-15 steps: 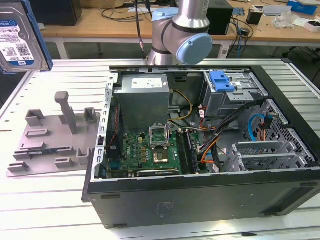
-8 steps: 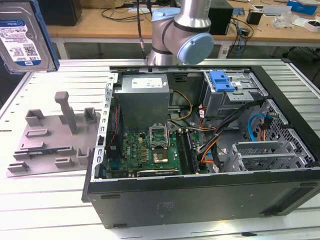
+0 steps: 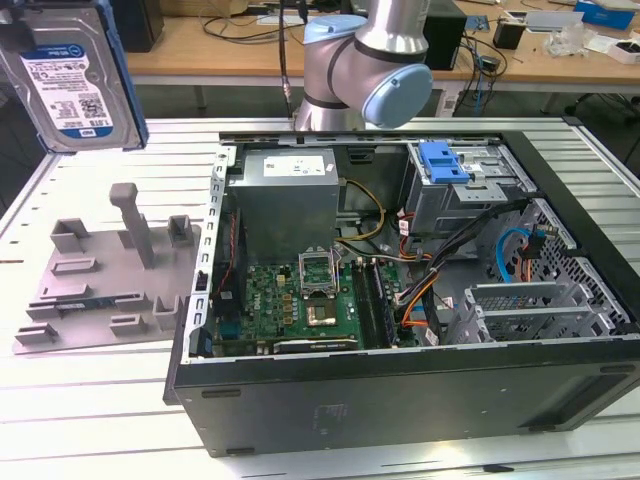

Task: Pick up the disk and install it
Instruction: 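Pick up the disk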

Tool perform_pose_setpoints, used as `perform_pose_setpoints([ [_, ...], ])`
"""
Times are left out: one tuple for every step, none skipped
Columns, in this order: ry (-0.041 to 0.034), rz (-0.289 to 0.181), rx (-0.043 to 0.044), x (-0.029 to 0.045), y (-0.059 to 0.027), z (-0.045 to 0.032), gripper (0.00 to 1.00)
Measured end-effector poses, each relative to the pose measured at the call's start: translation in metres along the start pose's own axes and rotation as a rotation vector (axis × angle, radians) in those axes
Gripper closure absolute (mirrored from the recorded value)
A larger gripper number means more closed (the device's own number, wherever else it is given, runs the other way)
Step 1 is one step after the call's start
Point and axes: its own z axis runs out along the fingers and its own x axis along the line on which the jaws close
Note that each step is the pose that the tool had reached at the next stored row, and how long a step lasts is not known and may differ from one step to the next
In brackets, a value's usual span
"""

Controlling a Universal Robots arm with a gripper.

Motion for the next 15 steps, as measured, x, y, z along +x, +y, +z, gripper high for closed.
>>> perform_pose_setpoints([
  [0.0000, 0.000, 0.0000, 0.0021, -0.0033, -0.0003, 0.63],
  [0.0001, 0.000, 0.0000, 0.0049, -0.0077, -0.0007, 0.63],
  [0.0000, 0.000, 0.0000, 0.0066, -0.0105, -0.0009, 0.63],
  [0.0001, 0.000, 0.0000, 0.0097, -0.0155, -0.0013, 0.63],
  [0.0001, 0.000, 0.0000, 0.0130, -0.0205, -0.0017, 0.63],
  [0.0001, 0.000, -0.0001, 0.0167, -0.0263, -0.0020, 0.63],
  [0.0000, 0.000, 0.0001, 0.0198, -0.0315, -0.0022, 0.63],
  [0.0000, 0.000, 0.0000, 0.0224, -0.0359, -0.0024, 0.63],
  [0.0000, 0.000, 0.0000, 0.0243, -0.0392, -0.0025, 0.63],
  [0.0000, 0.000, 0.0000, 0.0260, -0.0422, -0.0026, 0.63],
  [0.0000, 0.000, 0.0000, 0.0284, -0.0463, -0.0027, 0.63],
  [0.0000, 0.000, 0.0001, 0.0301, -0.0493, -0.0028, 0.63],
  [-0.0001, 0.000, 0.0000, 0.0324, -0.0531, -0.0029, 0.63],
  [-0.0001, 0.000, 0.0000, 0.0340, -0.0559, -0.0030, 0.63],
  [-0.0003, 0.000, 0.0000, 0.0361, -0.0594, -0.0030, 0.63],
])
